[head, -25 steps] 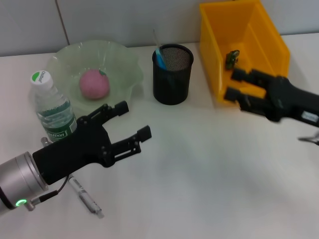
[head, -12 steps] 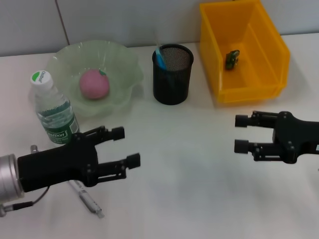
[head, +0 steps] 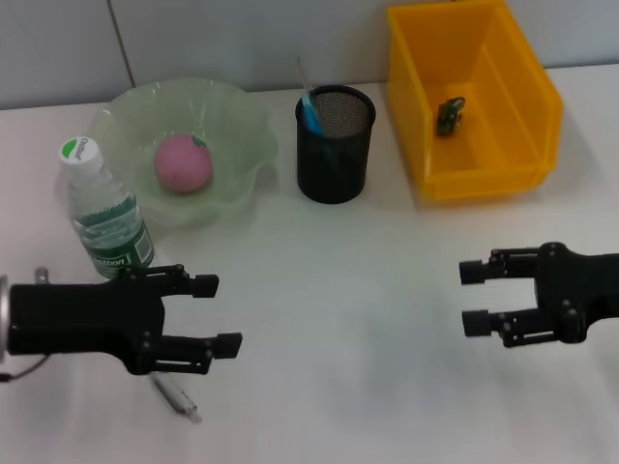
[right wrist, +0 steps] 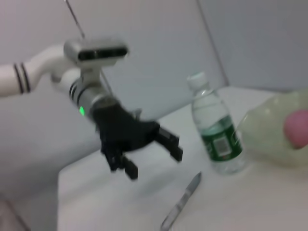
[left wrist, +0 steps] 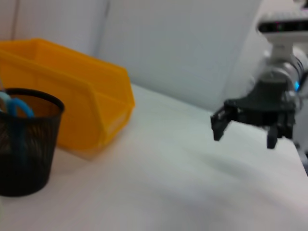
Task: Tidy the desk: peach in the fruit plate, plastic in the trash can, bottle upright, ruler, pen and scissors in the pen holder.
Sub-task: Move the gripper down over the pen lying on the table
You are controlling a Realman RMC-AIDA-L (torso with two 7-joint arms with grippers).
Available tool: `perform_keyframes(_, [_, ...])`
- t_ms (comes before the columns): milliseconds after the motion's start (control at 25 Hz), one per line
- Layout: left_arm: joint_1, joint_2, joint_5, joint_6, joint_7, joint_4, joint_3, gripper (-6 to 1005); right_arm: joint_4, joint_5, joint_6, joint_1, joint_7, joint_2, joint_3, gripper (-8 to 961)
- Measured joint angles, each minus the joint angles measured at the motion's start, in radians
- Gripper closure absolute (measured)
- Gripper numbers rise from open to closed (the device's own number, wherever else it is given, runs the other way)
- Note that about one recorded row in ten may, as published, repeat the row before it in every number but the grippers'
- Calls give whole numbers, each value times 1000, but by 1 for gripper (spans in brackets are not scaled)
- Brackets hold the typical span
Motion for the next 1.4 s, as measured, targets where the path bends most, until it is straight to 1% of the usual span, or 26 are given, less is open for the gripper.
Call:
perform_keyframes(80, [0,0,0,0,0,0,0,156,-23,-32,-10,8,49,0,5,195])
perform_keyframes(120, [-57,2,88,112,-15,36,-83,157,-27,-39,-12,11,66,0,10,195])
perform_keyframes(240, [-112,-1,168,208,-17,75,-154,159,-31,-47,-13,20,113,-3,39,195])
perform_keyframes(320, [-143,-6,234,252,-11,122,-178,160,-31,-48,-14,23,140,-4,60,195])
perform_keyframes(400, [-160,-13,285,265,3,170,-175,161,-33,-49,-15,27,170,-4,69,195])
perform_keyframes(440, [-167,-20,319,269,18,204,-169,161,-33,-50,-15,29,186,-4,69,195])
perform_keyframes(480, [-175,-39,376,276,46,267,-162,162,-32,-50,-16,31,213,-1,70,195])
perform_keyframes(520, [-175,-39,376,276,46,267,-162,162,-31,-51,-16,32,225,1,70,195])
perform_keyframes(560, [-182,-54,419,282,70,313,-157,163,-31,-51,-16,32,225,1,70,195])
perform_keyframes(640, [-190,-76,482,286,109,370,-153,164,-27,-53,-13,32,246,5,70,195])
perform_keyframes(680, [-195,-90,541,287,157,420,-133,165,-18,-53,-3,31,263,9,72,195])
perform_keyframes(760, [-197,-92,552,286,168,432,-120,166,-12,-53,1,30,267,10,80,195])
perform_keyframes(800, [-208,-89,565,285,191,446,-87,166,2,-54,4,29,272,12,104,195])
perform_keyframes(840, [-212,-87,571,286,198,449,-78,167,12,-58,5,28,275,16,136,195])
perform_keyframes(880, [-212,-87,571,286,198,449,-78,167,12,-58,5,28,275,16,136,195])
perform_keyframes(920, [-219,-89,601,286,228,460,-66,168,14,-58,6,28,278,20,151,195])
perform_keyframes(960, [-219,-89,601,286,228,460,-66,168,14,-58,6,28,278,20,151,195])
perform_keyframes(1000, [-226,-93,644,277,265,470,-48,169,14,-58,6,27,280,23,157,195])
perform_keyframes(1040, [-226,-93,644,277,265,470,-48,170,14,-58,6,27,280,23,157,195])
perform_keyframes(1120, [-237,-94,678,261,283,472,-9,171,14,-59,7,27,292,31,161,195])
perform_keyframes(1160, [-237,-94,678,261,283,472,-9,171,14,-60,8,28,299,34,159,195])
perform_keyframes(1200, [-241,-93,703,247,292,473,19,172,14,-61,9,29,306,37,155,195])
perform_keyframes(1240, [-241,-93,703,247,292,473,19,172,14,-61,9,29,306,37,155,195])
perform_keyframes(1280, [-243,-93,731,226,300,472,63,173,14,-70,9,31,324,41,151,195])
perform_keyframes(1320, [-243,-93,731,226,300,472,63,173,14,-70,9,31,324,41,151,195])
perform_keyframes(1400, [-243,-89,748,201,301,470,107,174,14,-80,10,31,339,42,152,195])
